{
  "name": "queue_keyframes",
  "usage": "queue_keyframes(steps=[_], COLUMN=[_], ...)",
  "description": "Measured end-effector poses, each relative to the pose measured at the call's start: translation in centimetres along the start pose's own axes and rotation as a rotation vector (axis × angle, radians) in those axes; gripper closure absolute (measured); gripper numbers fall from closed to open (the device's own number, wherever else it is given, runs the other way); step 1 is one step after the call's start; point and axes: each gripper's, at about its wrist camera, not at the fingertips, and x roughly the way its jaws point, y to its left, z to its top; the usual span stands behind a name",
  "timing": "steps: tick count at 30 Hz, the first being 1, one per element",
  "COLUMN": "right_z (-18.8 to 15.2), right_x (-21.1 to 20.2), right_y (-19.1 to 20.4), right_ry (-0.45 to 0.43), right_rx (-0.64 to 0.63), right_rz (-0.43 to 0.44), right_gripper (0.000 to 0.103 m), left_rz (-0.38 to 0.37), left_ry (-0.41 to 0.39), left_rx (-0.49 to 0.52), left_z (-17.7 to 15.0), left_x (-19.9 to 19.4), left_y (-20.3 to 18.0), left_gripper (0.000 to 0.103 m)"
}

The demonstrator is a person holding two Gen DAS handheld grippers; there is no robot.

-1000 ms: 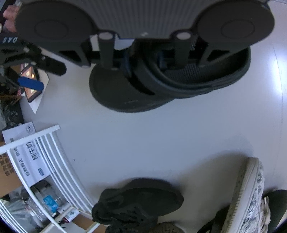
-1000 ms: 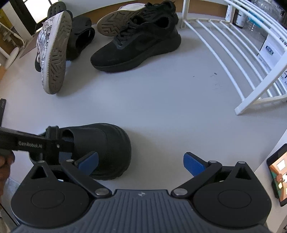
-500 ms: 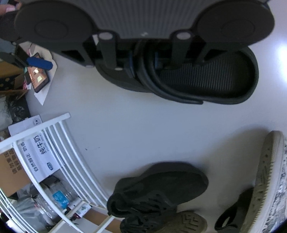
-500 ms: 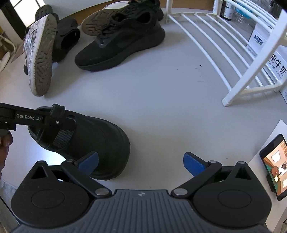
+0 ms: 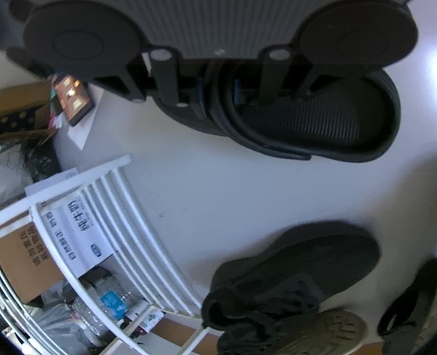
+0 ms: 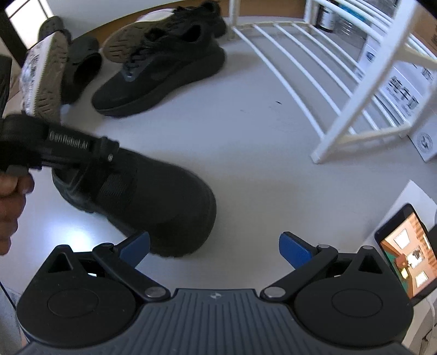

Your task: Organize scattered shoes

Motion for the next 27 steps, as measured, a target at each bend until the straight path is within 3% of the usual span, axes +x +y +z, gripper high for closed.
queue_keyframes(steps=[8,10,13,22,27], right_z=[0.1,0.2,0.4,1.5,2.1], right_x=[0.1,0.1,0.1,0.0,-0.6], right_y=[-1.6,-1.8,-2.0,-2.2,-1.9], right_ry=[-0.014,-0.021,-0.037,-0.067,-0.107], right_rx=[0.005,-0.001,-0.013,-0.077,-0.129], right_rz=[-0.034,-0.039,-0.045,-0.003,0.035], right_gripper=[0.0,0.0,0.0,0.0,0.0], left_rz=[-0.071,-0.069,-0.071,-0.029,0.002], left_ry=[-0.001,0.008,-0.04,-0.071,-0.083], left_rx=[0.028,0.05,0.082,0.148,0.172], left_z=[1.7,1.7,1.8,2.7,2.0], left_x=[3.9,4.5,3.0,0.0,-3.7], left_y=[-3.3,-4.2,-4.4,-3.6,-2.1], left_gripper=[0.085,0.063,0.031,0.028,0.027])
